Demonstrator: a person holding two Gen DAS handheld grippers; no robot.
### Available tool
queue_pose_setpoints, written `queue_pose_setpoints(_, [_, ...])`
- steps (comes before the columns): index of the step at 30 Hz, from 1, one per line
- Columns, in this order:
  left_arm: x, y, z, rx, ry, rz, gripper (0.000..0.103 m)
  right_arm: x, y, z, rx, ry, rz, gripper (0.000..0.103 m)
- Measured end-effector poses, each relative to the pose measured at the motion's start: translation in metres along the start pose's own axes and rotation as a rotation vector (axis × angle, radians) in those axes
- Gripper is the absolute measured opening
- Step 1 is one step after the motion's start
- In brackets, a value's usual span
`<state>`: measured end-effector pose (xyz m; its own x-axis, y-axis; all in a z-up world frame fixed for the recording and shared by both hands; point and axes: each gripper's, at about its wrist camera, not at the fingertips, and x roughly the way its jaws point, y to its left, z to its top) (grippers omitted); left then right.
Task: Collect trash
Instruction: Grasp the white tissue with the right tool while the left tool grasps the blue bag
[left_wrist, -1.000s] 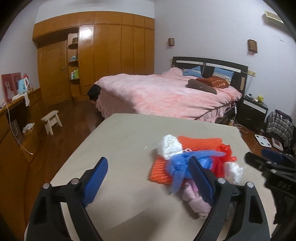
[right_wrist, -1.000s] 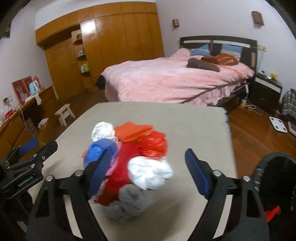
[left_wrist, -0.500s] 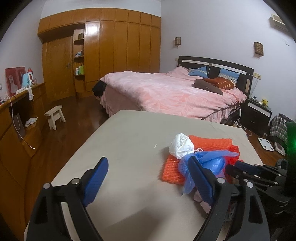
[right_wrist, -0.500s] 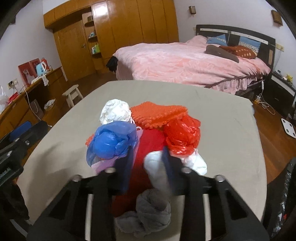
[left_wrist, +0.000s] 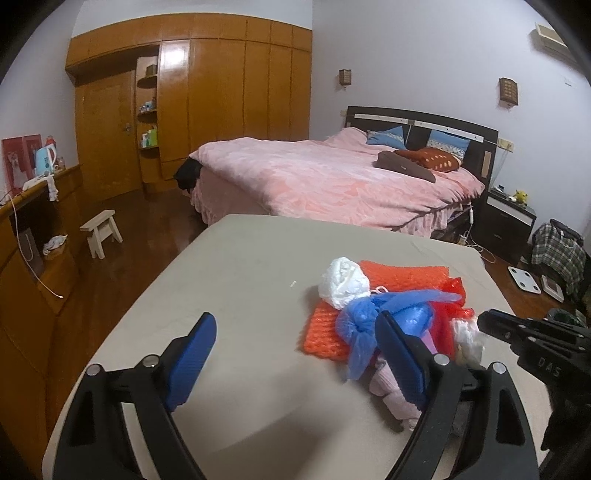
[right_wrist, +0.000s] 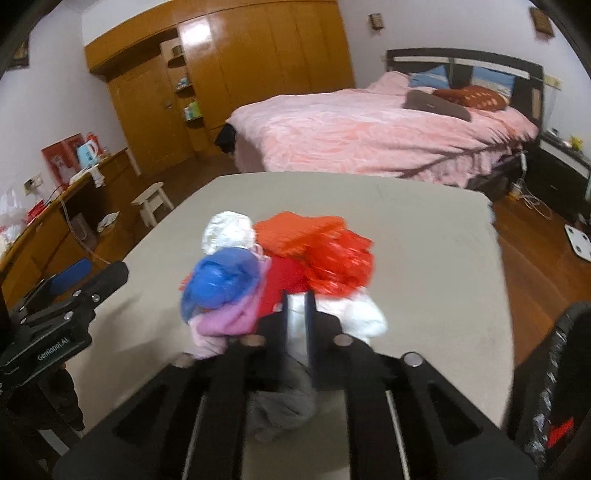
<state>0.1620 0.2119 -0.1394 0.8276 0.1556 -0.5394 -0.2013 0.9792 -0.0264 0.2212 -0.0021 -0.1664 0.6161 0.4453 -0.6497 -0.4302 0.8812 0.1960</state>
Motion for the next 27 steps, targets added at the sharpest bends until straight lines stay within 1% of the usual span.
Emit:
queue_pose_setpoints(1, [0.001,-0.001,-0.001,0.0,0.002,-0.003,0.086,0.0,-0.005,-0.003,0.009,0.002,-0.021,0.042])
queue_pose_setpoints(2, [0.001,-0.002,-0.001,0.0,0.004,-0.004,0.086,0.0,-0.008,-0.005,0.015,0.003,-0.035,0.046])
queue_pose_setpoints(4, [0.003,-0.004,-0.003,0.003,0.01,-0.009,0.086,0.003,-0.016,-0.009,0.027,0.014,-0.048,0.048])
queue_pose_setpoints(7, [0.004,-0.007,-0.005,0.008,0.014,-0.011,0.086,0.011,-0.023,-0.012,0.054,0.038,-0.043,0.051])
queue_pose_setpoints(9, [0.004,-0.009,-0.006,0.011,0.016,-0.011,0.086,0.017,-0.022,-0.014,0.05,0.051,-0.038,0.054])
queue_pose_setpoints(11, [0.005,-0.01,-0.007,0.011,0.019,-0.011,0.086,0.021,-0.019,-0.015,0.039,0.059,-0.039,0.062])
queue_pose_setpoints(15, [0.007,-0.01,-0.007,0.009,0.023,-0.012,0.086,0.035,-0.019,-0.015,0.034,0.093,-0.03,0.063])
queue_pose_setpoints(16, [0.007,-0.01,-0.007,0.009,0.024,-0.013,0.086,0.039,-0.019,-0.016,0.038,0.112,-0.011,0.057])
queue_pose_setpoints(17, [0.007,-0.01,-0.007,0.01,0.024,-0.013,0.086,0.04,-0.019,-0.016,0.038,0.12,0.013,0.048])
queue_pose_setpoints(18, [0.008,-0.01,-0.008,0.011,0.025,-0.014,0.086,0.041,-0.017,-0.016,0.028,0.125,0.029,0.045])
queue_pose_setpoints(19, [0.008,-0.011,-0.008,0.011,0.026,-0.015,0.086,0.04,-0.016,-0.016,0.016,0.123,0.028,0.036])
queue_pose_setpoints(20, [0.009,-0.012,-0.008,0.011,0.028,-0.017,0.086,0.039,-0.015,-0.016,0.003,0.121,0.026,0.021])
queue_pose_setpoints(24, [0.009,-0.016,-0.008,0.011,0.025,-0.023,0.086,0.029,-0.02,-0.013,-0.001,0.107,0.022,0.021])
queue_pose_setpoints(27, [0.01,-0.021,-0.007,0.016,0.022,-0.035,0.084,0.015,-0.026,-0.012,0.004,0.079,-0.006,0.02])
